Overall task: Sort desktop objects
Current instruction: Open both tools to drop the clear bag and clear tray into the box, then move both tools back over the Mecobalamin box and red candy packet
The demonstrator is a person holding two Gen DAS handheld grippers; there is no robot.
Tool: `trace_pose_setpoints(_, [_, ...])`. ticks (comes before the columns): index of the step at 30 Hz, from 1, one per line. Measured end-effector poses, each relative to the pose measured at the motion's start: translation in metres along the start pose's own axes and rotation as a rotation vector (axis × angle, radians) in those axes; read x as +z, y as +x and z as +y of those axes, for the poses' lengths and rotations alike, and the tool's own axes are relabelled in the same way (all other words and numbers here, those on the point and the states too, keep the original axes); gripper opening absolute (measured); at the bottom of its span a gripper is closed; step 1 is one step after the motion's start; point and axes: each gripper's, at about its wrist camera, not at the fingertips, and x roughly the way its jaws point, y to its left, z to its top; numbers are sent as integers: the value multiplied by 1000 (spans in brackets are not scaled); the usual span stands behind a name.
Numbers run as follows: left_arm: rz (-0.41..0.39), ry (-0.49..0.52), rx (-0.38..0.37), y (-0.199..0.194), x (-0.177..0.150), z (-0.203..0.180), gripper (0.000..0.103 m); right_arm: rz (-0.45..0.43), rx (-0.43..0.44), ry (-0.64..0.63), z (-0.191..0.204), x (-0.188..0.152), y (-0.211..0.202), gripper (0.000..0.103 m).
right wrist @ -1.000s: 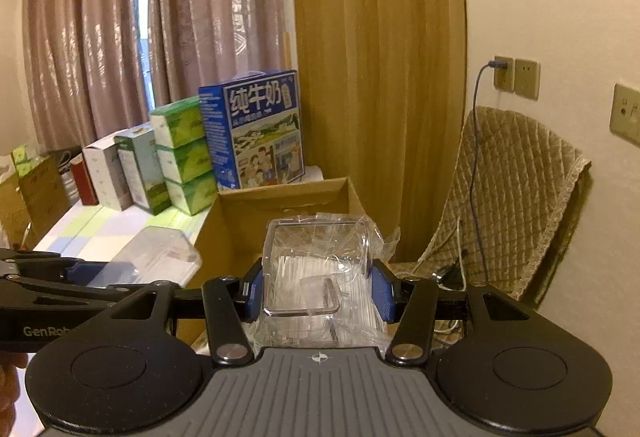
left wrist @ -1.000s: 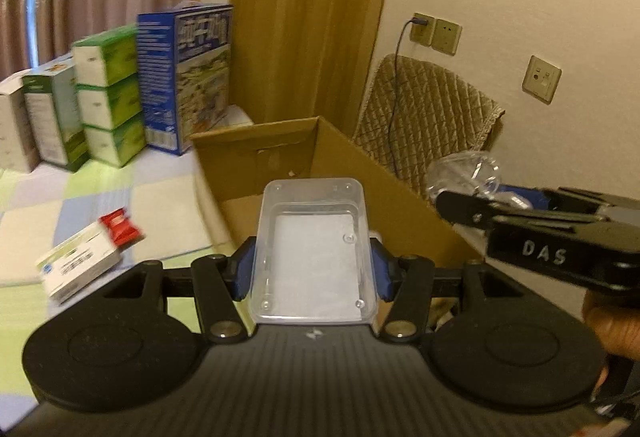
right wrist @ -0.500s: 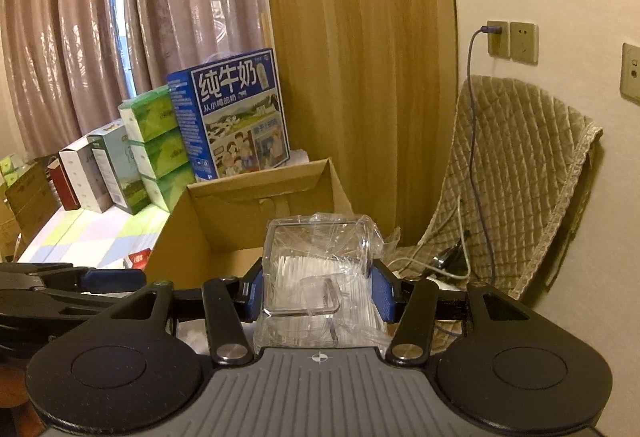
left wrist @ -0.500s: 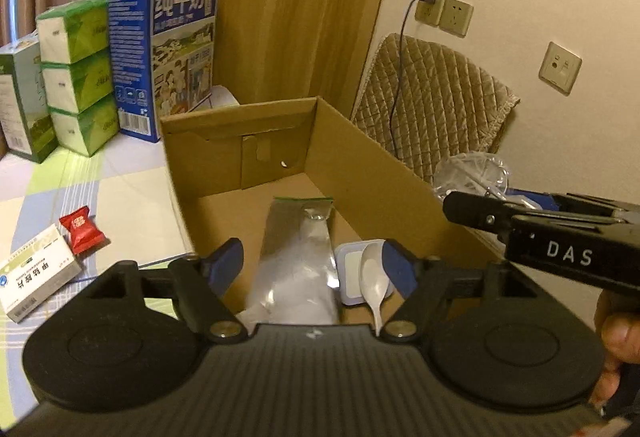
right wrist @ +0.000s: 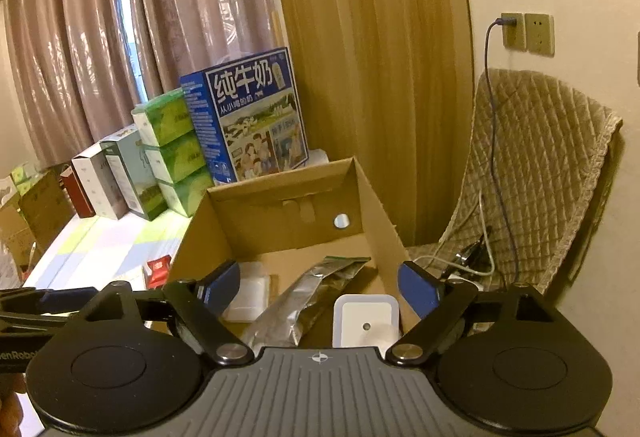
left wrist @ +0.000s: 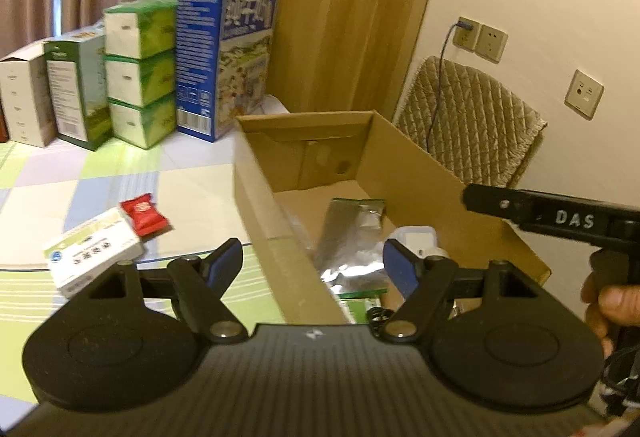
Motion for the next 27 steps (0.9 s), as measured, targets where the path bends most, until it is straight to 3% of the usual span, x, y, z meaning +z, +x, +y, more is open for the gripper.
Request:
trace_pose_setpoints(8, [3, -23, 50, -35, -18, 26, 80, -25, 4, 12, 18, -9, -36, 90])
trace_pose_setpoints(17, [10, -39, 155, -84, -46, 74, 84, -59, 138, -30, 87, -26, -68, 96])
trace_pose_setpoints(27, [35, -21, 268, -119, -66, 140, 89, -13, 268, -110, 164, -42, -54, 99])
